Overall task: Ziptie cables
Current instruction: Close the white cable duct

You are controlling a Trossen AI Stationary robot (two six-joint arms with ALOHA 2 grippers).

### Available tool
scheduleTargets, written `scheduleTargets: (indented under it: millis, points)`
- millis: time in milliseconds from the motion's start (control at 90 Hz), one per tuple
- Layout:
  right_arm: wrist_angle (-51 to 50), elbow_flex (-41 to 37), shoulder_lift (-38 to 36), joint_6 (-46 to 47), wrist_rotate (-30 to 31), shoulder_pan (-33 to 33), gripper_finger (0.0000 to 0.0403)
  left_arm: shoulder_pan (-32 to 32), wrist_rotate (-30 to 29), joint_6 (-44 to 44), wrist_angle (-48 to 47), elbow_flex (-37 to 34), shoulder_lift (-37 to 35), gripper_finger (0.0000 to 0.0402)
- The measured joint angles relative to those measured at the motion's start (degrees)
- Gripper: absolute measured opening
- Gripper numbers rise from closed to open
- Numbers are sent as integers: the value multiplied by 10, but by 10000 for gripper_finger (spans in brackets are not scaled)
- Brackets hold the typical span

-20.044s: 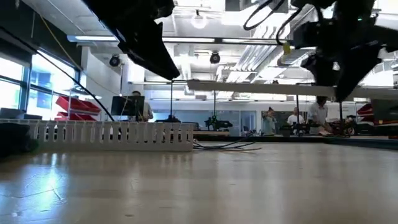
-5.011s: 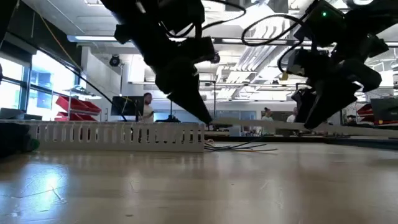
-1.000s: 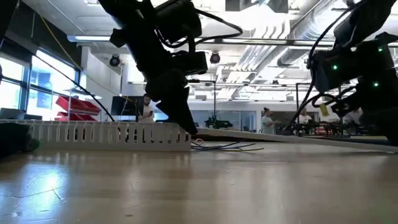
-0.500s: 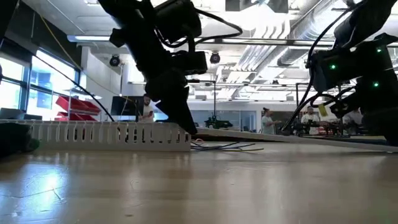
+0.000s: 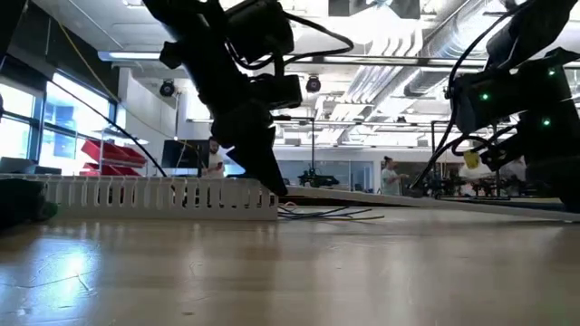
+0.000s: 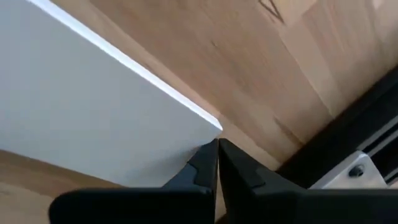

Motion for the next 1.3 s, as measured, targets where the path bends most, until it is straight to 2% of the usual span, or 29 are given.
scheduleTargets:
  millis: [178,333,689,1011,1300]
  points:
    - [1,0,0,-1,6,0,0,0,-18,-3,4,0,-11,224]
    - [3,0,-12,-5,7,0,0,0,-7,-5,-1,-1,-35,239]
    - [-14,1,-39,11,-11,0,0,0,-38,-19,-62,-2,-45,245]
    - [1,2,-43,-5,22,0,0,0,-40,-14,-83,-1,-79,245]
    - [17,3,-99,-2,32,0,0,0,-22,-23,-77,-1,-77,245]
